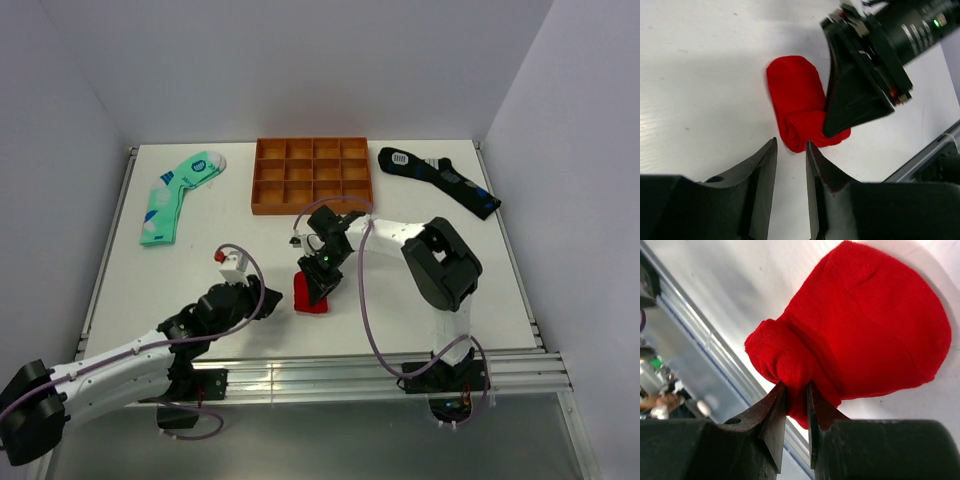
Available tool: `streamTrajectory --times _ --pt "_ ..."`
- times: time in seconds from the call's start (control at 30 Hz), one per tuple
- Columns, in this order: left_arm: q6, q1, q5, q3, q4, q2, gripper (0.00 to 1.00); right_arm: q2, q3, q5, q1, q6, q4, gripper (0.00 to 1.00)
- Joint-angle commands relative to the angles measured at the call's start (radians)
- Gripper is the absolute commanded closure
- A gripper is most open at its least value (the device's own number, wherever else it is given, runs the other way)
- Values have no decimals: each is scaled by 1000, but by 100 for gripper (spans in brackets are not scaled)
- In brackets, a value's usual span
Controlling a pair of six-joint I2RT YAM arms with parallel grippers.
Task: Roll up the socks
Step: Roll the sock at the center of the board.
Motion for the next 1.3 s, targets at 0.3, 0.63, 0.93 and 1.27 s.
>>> streamTrajectory --times 0.3,0.63,0.93,1.27 --pt "170 -115 -116 -118 420 85 59 91 58 -26 -27 -111 -167 76" --pt "376 -161 -66 -13 393 162 57 125 105 4 -50 -131 -215 74" --pt "578 -289 -141 39 430 259 57 200 141 24 -65 -132 -239 73" --pt "684 -408 -220 70 532 441 47 185 120 47 -65 -118 -231 73"
